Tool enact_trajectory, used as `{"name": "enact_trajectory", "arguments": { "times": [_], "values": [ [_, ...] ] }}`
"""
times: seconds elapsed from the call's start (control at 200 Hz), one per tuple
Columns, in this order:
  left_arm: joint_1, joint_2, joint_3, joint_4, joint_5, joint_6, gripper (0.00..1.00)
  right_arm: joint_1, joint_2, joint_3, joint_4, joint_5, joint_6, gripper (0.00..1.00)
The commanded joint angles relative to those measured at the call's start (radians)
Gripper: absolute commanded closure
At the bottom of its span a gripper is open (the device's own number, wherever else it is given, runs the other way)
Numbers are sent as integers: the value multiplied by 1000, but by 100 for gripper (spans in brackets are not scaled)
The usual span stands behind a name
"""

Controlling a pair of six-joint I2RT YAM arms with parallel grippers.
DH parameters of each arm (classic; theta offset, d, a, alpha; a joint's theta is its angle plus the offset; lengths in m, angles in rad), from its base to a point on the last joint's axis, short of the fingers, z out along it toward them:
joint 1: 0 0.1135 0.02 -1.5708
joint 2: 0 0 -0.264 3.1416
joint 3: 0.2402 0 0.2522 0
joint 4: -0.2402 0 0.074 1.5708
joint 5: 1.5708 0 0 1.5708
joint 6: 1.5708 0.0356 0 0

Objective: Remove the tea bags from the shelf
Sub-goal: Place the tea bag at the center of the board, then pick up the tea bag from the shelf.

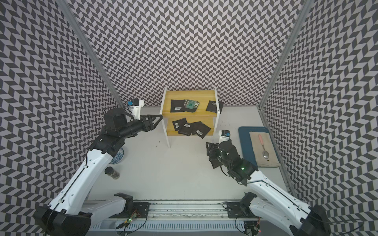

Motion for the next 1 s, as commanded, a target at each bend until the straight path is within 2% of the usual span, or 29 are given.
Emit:
{"name": "enact_trajectory", "arguments": {
  "times": [0.0, 0.19, 0.386, 0.526, 0.616, 0.726, 0.856, 0.991],
  "values": [
    [0, 10, 45, 28, -2, 3, 32, -28, -34, 113, -25, -67, -42, 34],
    [0, 53, 93, 3, -31, 10, 33, -130, -1, 283, -82, -186, -57, 33],
    [0, 120, 140, -9, -36, 29, 41, -331, 83, 438, -122, -345, -64, 34],
    [0, 127, 131, -12, -54, 41, 46, -493, 161, 544, -130, -512, -35, 34],
    [0, 122, 117, -14, -57, 41, 48, -544, 211, 593, -124, -560, -6, 35],
    [2, 113, 108, -10, -61, 41, 52, -620, 254, 575, -27, -688, 89, 37],
    [4, 110, 108, -15, -56, 64, 52, -700, 306, 489, 186, -911, 236, 41],
    [5, 109, 107, -14, -48, 63, 53, -709, 329, 467, 284, -950, 310, 40]
  ]
}}
